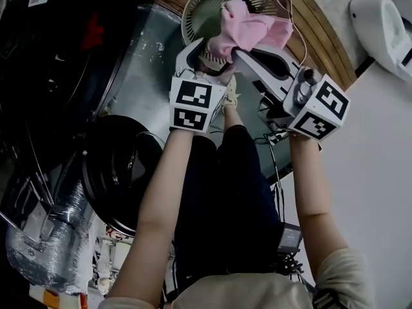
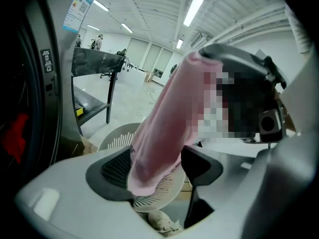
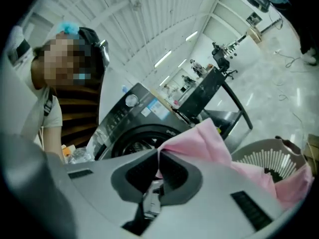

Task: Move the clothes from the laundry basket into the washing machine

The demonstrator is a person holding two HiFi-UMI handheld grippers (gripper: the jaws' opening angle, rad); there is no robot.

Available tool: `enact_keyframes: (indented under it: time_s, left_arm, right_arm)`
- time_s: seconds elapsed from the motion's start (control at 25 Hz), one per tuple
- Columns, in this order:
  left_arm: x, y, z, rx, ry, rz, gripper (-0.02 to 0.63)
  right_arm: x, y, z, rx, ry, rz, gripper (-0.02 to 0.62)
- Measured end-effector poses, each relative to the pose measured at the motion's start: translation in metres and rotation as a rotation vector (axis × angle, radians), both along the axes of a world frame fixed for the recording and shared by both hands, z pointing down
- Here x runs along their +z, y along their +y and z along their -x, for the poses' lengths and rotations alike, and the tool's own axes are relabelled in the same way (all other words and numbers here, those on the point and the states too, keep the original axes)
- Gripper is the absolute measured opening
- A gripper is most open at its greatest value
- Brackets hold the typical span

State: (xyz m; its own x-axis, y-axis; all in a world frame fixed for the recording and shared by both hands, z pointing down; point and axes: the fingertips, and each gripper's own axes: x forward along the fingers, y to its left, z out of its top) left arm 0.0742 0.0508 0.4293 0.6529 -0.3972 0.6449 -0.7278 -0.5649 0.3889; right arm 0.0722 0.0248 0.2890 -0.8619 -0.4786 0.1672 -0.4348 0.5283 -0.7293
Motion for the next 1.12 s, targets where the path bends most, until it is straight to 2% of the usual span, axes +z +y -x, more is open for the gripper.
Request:
enact_keyframes:
  time_s: [0.04,0.08,0.12,0.16,0.28,0.36,0.44,0.56,0.6,0.64,0.68,0.76,0.84,1.0,1.12]
  left_arm:
    - [-0.005,-0.003,-0.002,-0.008,-0.001,-0.023,0.298]
    - [-0.01,-0.007,0.0,-0.03,-0.01,-0.046,0.236]
    - [-0.013,-0.011,0.007,-0.068,-0.024,-0.058,0.048]
    - [-0.015,-0.012,0.016,-0.116,-0.036,-0.055,0.029]
    - [-0.017,-0.014,0.051,-0.249,-0.049,-0.02,0.028]
    - [-0.027,-0.011,0.071,-0.286,-0.067,-0.034,0.028]
    - [-0.039,-0.008,0.087,-0.299,-0.091,-0.062,0.028]
    - [-0.049,0.003,0.108,-0.308,-0.147,-0.072,0.028]
    - [-0.047,0.008,0.116,-0.313,-0.17,-0.064,0.028]
    - [-0.042,0.013,0.124,-0.323,-0.192,-0.05,0.028]
    - [-0.037,0.017,0.133,-0.337,-0.21,-0.032,0.028]
    - [-0.029,0.024,0.147,-0.367,-0.224,-0.001,0.028]
    - [-0.024,0.026,0.156,-0.385,-0.231,0.011,0.028]
    - [-0.013,0.026,0.164,-0.403,-0.249,0.029,0.028]
    - [-0.006,0.027,0.168,-0.41,-0.255,0.04,0.028]
  right_arm:
    - [-0.01,0.003,0.003,-0.016,-0.024,-0.008,0.015]
    - [-0.016,0.006,0.004,-0.027,-0.029,-0.017,0.015]
    - [-0.017,0.008,0.003,-0.025,-0.009,-0.027,0.015]
    - [-0.014,0.009,-0.001,-0.008,0.029,-0.032,0.015]
    - [0.018,0.012,-0.018,0.045,0.159,0.008,0.016]
    - [0.044,0.022,-0.018,0.029,0.227,0.048,0.017]
    - [0.068,0.034,-0.009,-0.017,0.252,0.088,0.017]
    - [0.098,0.049,0.008,-0.088,0.234,0.14,0.023]
    - [0.11,0.051,0.011,-0.102,0.25,0.15,0.04]
    - [0.123,0.053,0.012,-0.116,0.285,0.157,0.102]
    - [0.137,0.054,0.012,-0.134,0.339,0.162,0.118]
    - [0.17,0.055,0.01,-0.187,0.471,0.16,0.118]
    - [0.204,0.052,0.009,-0.216,0.557,0.178,0.127]
    - [0.266,0.033,0.01,-0.18,0.616,0.264,0.203]
    - [0.307,0.027,0.017,-0.232,0.673,0.286,0.238]
